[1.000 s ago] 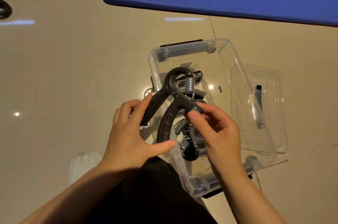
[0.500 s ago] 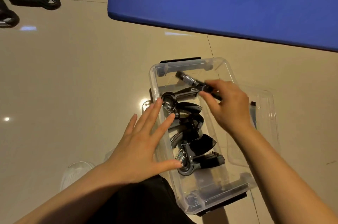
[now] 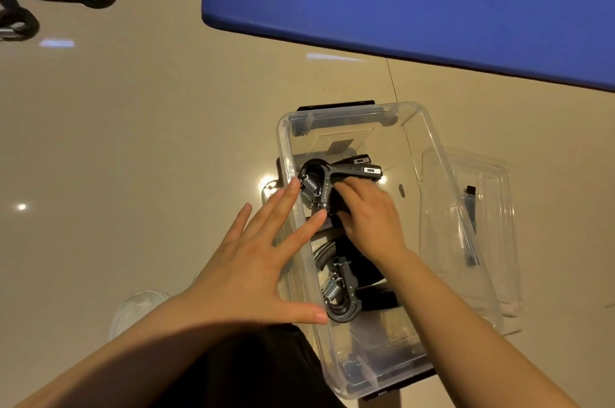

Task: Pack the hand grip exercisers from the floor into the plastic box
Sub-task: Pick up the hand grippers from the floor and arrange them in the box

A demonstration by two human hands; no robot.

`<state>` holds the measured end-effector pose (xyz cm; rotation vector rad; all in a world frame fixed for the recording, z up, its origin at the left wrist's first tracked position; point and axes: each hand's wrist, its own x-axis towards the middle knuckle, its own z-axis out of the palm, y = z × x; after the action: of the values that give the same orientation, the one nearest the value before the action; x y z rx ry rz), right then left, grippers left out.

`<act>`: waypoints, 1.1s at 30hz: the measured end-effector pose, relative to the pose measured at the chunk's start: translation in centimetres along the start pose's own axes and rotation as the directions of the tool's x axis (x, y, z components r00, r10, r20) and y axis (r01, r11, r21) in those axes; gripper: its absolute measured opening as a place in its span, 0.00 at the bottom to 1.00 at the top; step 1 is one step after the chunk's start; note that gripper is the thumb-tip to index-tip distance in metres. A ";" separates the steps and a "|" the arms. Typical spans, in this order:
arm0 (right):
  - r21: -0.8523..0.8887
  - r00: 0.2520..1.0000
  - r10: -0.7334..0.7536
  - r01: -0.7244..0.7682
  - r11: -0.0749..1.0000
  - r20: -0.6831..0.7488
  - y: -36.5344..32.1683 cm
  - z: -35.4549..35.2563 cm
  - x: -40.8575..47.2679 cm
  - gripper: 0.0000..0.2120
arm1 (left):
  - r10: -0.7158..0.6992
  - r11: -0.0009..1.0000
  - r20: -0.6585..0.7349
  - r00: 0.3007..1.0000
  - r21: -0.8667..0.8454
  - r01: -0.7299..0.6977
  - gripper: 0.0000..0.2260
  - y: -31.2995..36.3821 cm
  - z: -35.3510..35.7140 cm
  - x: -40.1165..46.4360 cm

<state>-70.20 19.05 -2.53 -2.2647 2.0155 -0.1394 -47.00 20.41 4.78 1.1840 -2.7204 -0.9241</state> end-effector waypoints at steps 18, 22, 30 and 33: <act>-0.371 0.977 -0.055 0.129 0.919 0.204 2.9 -0.9 4.3 0.42 | -0.005 1.000 0.054 0.999 0.014 0.005 0.49 -0.5 0.1 0.2; -0.403 0.986 0.005 0.063 0.913 0.166 3.5 0.0 2.9 0.39 | -0.010 1.000 0.046 0.999 0.010 0.009 0.49 -0.5 0.2 0.1; -0.434 0.966 0.068 0.049 0.899 0.251 3.1 -0.7 3.4 0.38 | -0.014 1.000 0.034 0.999 0.016 0.014 0.48 -0.6 0.3 0.1; -0.363 0.948 0.077 0.044 0.931 0.310 3.0 -1.1 3.2 0.40 | -0.023 1.000 0.053 0.998 0.016 0.022 0.48 -0.6 0.3 0.1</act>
<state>-72.97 15.51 -1.83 -2.2757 2.0121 0.6198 -46.81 20.16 4.22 1.2122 -2.7661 -0.9520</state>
